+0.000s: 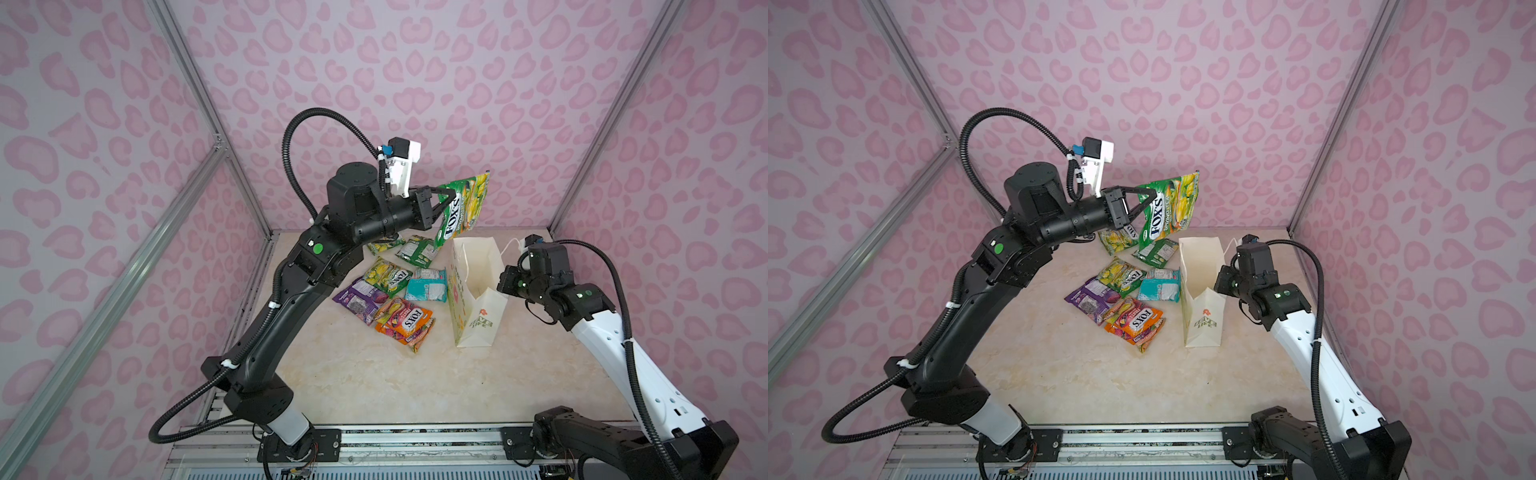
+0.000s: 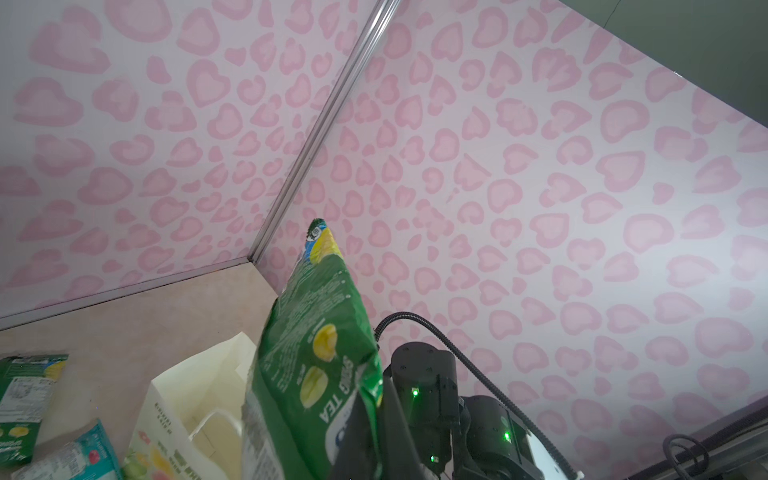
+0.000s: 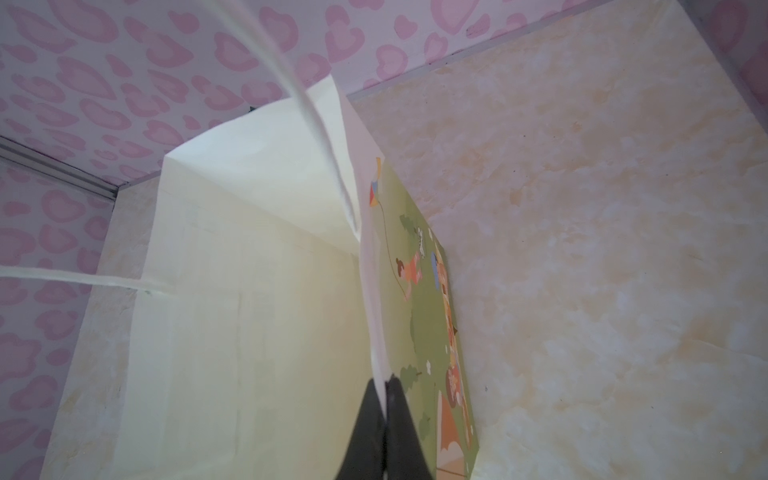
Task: Place the snacks into the paper bag
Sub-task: 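Lift the green candy bag with the left gripper and carry it over the paper bag, then lower the green candy bag into the paper bag and open the left gripper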
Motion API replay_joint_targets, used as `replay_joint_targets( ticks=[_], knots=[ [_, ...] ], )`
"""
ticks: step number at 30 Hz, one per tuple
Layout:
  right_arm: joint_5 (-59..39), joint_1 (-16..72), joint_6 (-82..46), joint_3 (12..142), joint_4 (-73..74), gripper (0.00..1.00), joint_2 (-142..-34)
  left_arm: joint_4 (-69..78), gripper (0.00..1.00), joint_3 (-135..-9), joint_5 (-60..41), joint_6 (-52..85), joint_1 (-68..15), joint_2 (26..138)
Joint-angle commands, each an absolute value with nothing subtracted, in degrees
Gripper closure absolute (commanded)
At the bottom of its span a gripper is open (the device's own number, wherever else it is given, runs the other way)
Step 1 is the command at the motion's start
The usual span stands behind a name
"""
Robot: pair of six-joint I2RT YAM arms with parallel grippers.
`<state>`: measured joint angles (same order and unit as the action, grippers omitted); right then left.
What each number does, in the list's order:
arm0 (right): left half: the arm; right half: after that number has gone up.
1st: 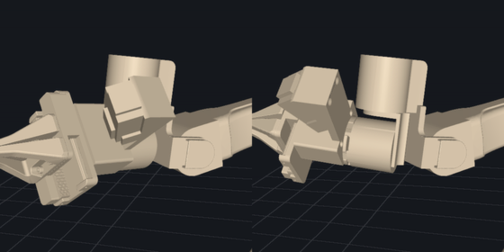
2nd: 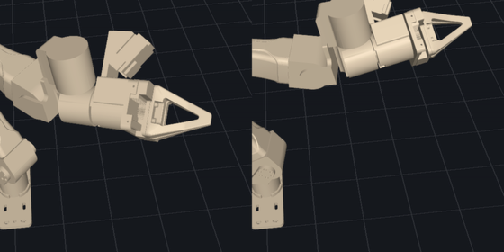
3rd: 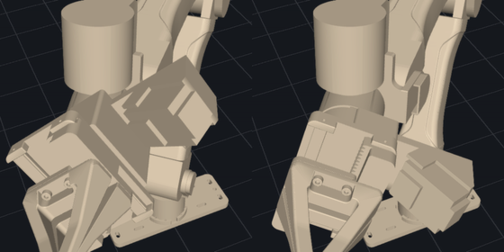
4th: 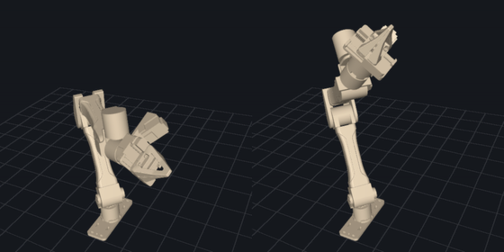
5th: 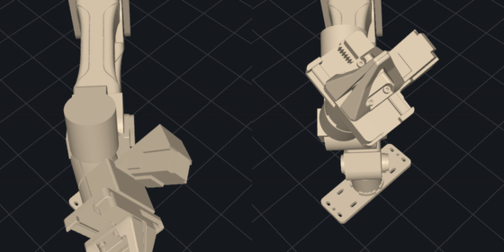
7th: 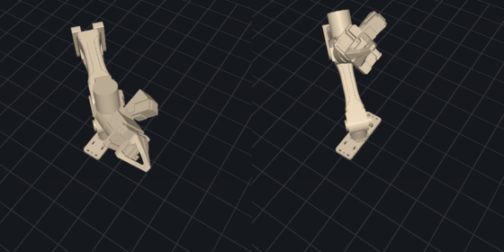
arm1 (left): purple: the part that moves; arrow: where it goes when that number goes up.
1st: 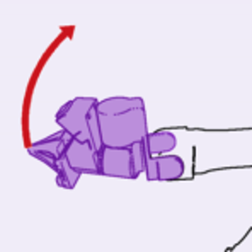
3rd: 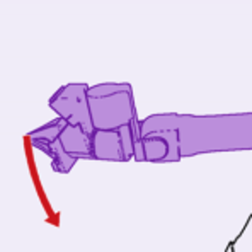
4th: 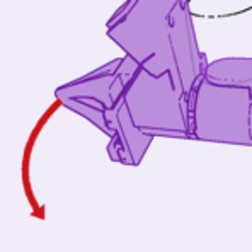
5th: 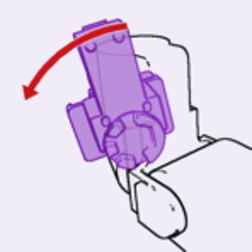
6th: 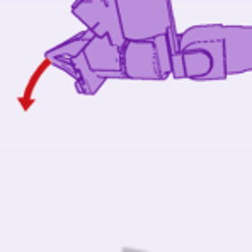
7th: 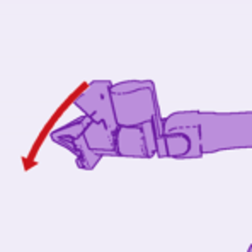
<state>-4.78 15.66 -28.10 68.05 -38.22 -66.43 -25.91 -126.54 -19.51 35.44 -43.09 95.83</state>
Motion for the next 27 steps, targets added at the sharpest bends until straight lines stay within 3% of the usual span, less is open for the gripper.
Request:
replay_joint_targets(
  ticks=[1, 9, 27],
  knots=[
    [-6.6, 15.7, -28.6, 68.8, -38.8, 1.00, -65.7, -25.0, 0.97, -131.8, -18.4, 36.5, -44.0, 101.1],
    [-6.8, 15.7, -29.5, 68.2, -39.1, 1.00, -65.0, -27.9, 0.97, -138.2, -17.0, 39.9, -46.0, 111.4],
    [-4.0, 15.8, -29.8, 66.5, -38.3, 1.00, -64.8, -40.9, 0.97, -133.2, -8.4, 44.5, -48.7, 114.5]
  ],
)
